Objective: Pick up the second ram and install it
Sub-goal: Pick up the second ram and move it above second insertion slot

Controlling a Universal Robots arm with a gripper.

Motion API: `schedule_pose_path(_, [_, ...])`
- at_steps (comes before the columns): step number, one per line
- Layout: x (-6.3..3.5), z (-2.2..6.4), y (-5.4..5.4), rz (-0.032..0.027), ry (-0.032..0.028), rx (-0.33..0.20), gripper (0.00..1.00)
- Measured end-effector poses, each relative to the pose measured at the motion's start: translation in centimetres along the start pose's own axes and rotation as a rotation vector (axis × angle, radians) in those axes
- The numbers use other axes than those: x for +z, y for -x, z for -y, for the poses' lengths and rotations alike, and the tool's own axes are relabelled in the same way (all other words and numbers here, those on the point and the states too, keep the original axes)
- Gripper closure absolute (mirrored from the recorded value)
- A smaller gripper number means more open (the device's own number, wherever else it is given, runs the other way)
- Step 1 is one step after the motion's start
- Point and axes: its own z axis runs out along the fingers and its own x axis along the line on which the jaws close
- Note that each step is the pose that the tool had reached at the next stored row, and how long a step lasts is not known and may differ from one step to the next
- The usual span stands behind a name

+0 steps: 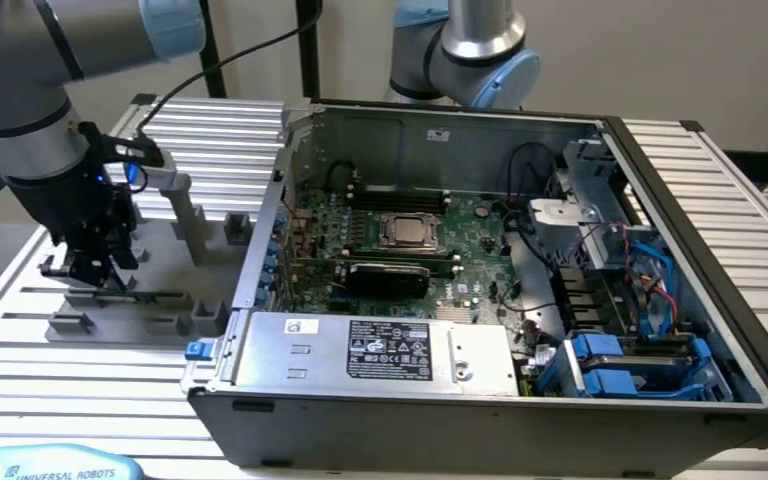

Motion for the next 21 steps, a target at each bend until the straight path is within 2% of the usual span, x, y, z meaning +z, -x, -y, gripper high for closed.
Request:
schedule_pose_path(13, [2.31, 0.01, -0.4, 0.0002, -0.0003, -0.01, 0.58])
schedule_pose_path(21, [2.55, 0.39, -0.7, 0.0054, -0.0003, -0.01, 0.58])
